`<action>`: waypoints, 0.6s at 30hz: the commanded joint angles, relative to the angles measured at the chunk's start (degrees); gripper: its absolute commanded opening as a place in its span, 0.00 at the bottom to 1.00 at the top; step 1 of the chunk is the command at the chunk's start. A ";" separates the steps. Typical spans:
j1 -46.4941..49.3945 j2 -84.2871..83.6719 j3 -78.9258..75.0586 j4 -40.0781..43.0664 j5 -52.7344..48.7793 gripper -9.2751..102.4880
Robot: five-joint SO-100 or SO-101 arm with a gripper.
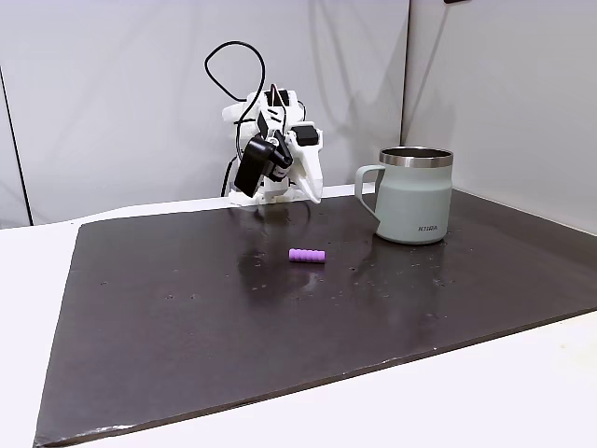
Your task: Grasp a pengrip and put it in the cup.
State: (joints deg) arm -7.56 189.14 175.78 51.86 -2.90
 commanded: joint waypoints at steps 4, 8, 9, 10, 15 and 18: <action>0.09 0.79 -0.97 -0.97 -0.09 0.08; 1.93 0.79 -6.42 1.32 -1.23 0.08; 2.29 0.26 -7.56 1.76 -1.76 0.08; 2.37 -1.41 -9.05 1.85 -1.93 0.08; 4.57 -15.21 -22.68 3.43 -1.41 0.08; 6.59 -21.45 -31.11 4.39 -1.14 0.08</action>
State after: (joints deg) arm -2.72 172.44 155.48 55.72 -4.13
